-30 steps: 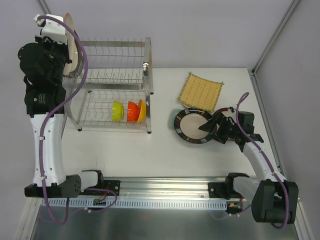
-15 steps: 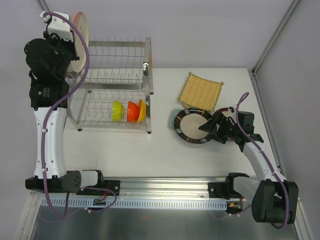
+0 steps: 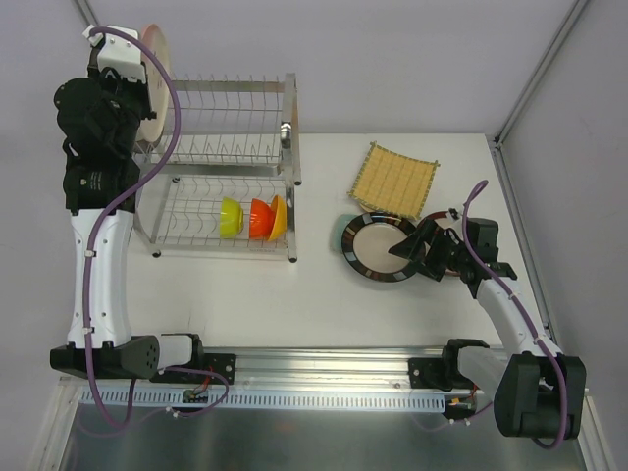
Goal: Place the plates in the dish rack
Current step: Insert the plate into the dish rack
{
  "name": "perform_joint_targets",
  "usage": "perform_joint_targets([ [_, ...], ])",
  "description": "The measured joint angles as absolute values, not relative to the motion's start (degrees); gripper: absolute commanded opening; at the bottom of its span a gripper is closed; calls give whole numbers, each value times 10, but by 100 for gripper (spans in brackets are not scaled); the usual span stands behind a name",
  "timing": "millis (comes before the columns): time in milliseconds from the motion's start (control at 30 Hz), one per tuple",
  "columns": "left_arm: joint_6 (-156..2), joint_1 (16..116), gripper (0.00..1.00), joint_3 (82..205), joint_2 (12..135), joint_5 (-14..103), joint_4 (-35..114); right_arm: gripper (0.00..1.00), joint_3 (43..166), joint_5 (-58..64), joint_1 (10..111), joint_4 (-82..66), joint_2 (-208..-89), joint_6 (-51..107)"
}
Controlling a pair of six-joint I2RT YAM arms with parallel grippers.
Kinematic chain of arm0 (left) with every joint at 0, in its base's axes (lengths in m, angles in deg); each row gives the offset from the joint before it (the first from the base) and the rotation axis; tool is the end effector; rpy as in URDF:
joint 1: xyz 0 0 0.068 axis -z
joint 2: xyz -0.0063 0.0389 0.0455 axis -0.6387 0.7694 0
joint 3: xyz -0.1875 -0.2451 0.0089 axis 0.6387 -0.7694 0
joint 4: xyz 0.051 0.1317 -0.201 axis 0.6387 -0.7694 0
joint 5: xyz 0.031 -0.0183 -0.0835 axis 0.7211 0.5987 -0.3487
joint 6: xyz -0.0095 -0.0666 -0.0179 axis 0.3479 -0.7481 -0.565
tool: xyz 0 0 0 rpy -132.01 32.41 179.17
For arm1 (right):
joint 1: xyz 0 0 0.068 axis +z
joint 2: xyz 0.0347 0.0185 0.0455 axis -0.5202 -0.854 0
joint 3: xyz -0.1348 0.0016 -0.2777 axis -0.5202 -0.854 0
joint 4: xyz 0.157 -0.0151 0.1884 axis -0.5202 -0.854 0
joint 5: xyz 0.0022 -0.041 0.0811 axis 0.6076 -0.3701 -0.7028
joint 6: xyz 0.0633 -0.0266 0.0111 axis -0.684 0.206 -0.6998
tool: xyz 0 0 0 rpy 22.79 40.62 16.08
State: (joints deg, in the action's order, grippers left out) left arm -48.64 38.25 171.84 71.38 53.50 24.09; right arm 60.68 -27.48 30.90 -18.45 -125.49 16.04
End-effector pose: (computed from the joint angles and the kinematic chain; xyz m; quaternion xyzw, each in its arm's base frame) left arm 0.2342 0.0065 0.5912 0.0786 0.6096 0.1286 0.7782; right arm 0.1860 0.0333 0.2480 0.0001 0.8617 0.3532 0.3642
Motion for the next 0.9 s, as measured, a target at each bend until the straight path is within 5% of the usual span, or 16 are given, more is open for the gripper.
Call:
perform_joint_targets([
  [900,-482,366,0,1672,717,537,246,99,607,-279,320,-180,-1255,160],
])
